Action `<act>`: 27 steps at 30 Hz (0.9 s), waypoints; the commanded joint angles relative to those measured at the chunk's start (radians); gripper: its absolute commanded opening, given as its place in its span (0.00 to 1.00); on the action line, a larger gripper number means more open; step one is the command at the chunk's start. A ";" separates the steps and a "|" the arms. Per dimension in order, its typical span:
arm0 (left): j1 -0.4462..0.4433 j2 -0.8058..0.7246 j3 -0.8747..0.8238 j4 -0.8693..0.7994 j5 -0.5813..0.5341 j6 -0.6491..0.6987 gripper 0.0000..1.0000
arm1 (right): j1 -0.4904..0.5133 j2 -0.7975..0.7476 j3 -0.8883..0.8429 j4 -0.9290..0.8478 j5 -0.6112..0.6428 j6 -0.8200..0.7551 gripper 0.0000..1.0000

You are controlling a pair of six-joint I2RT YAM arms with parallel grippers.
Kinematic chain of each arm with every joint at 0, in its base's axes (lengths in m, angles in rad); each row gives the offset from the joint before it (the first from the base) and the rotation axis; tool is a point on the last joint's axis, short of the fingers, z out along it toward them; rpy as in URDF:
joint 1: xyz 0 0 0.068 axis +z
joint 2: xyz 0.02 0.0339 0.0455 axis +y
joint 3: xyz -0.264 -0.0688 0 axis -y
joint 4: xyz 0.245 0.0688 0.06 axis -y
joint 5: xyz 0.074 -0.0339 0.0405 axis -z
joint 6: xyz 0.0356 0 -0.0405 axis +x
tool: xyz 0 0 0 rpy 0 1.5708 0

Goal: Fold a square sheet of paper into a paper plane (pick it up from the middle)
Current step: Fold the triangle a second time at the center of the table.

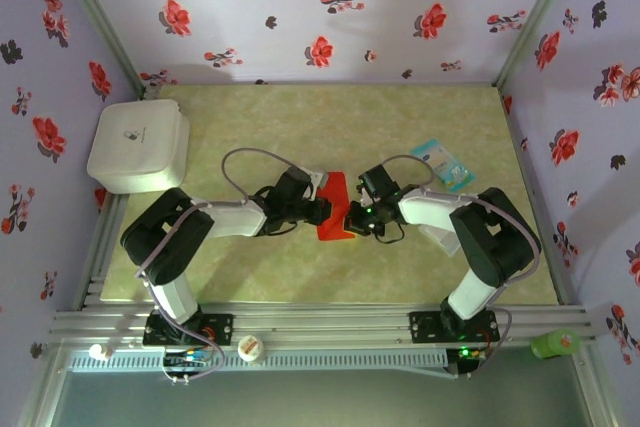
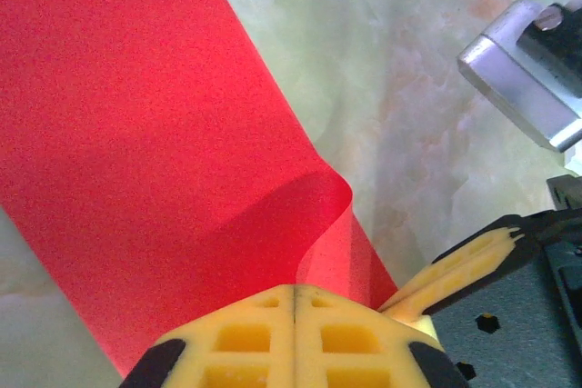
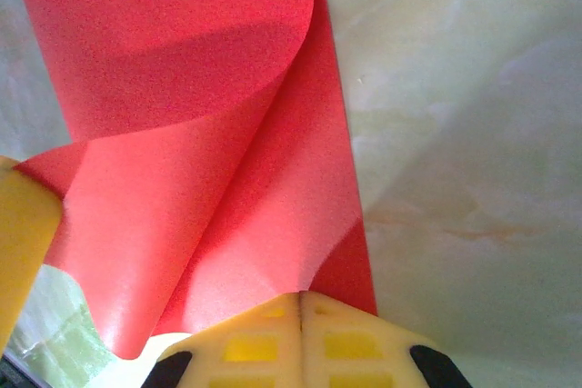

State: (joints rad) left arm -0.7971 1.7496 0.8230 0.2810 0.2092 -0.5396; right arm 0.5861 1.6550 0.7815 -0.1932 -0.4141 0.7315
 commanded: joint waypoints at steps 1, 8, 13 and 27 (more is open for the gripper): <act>0.010 0.016 0.015 -0.013 -0.031 0.047 0.00 | -0.008 0.007 0.002 -0.099 0.057 -0.022 0.00; 0.010 0.019 0.013 -0.008 -0.075 0.072 0.00 | -0.008 0.007 0.001 -0.096 0.053 -0.016 0.00; 0.010 0.033 0.022 -0.020 -0.098 0.097 0.00 | -0.008 0.011 0.008 -0.098 0.051 -0.014 0.00; 0.019 0.050 0.034 -0.032 -0.125 0.133 0.00 | -0.008 0.010 0.004 -0.090 0.043 -0.010 0.00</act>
State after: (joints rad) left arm -0.7906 1.7859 0.8307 0.2535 0.1101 -0.4335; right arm 0.5842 1.6550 0.7887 -0.2127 -0.4129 0.7319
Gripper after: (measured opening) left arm 0.053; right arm 0.047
